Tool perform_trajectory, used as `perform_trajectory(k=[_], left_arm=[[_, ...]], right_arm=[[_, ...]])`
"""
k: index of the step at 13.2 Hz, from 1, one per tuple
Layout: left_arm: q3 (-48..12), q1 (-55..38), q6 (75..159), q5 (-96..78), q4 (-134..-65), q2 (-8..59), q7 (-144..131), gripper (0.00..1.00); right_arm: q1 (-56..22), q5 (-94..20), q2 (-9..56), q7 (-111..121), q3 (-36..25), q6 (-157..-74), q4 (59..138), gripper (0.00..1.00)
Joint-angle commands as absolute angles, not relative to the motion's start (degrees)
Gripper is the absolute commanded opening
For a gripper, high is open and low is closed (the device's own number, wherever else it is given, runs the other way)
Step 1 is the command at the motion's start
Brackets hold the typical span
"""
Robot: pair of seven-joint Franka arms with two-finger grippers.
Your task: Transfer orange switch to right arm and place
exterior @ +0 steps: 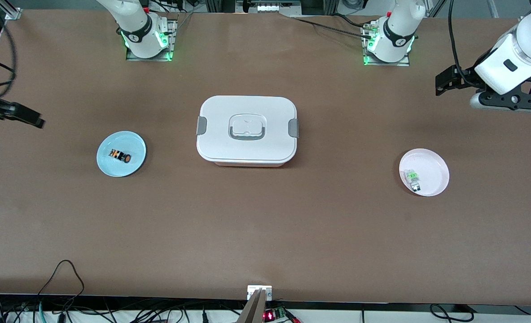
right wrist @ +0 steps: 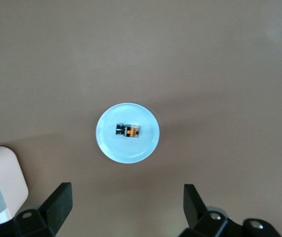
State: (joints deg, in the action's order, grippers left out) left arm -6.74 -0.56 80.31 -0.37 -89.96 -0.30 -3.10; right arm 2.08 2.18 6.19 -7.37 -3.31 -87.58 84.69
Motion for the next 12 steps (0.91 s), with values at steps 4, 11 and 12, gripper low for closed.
perform_trajectory(k=[4, 11, 12], left_arm=[[-6.8, -0.4, 79.4, 0.6, -89.0, -0.4, -1.8, 1.0], [-7.4, -0.4, 79.6, 1.9, -88.9, -0.4, -1.8, 1.0], [-7.3, -0.4, 79.6, 1.9, -88.9, -0.4, -1.8, 1.0]], right_arm=[[1.9, 2.8, 1.2, -1.9, -5.0, -86.8, 88.6, 1.0], [1.8, 2.8, -4.5, 0.4, -3.9, -89.1, 95.3, 1.0], [1.8, 2.7, -4.8, 0.3, -3.9, -88.8, 95.3, 1.0]])
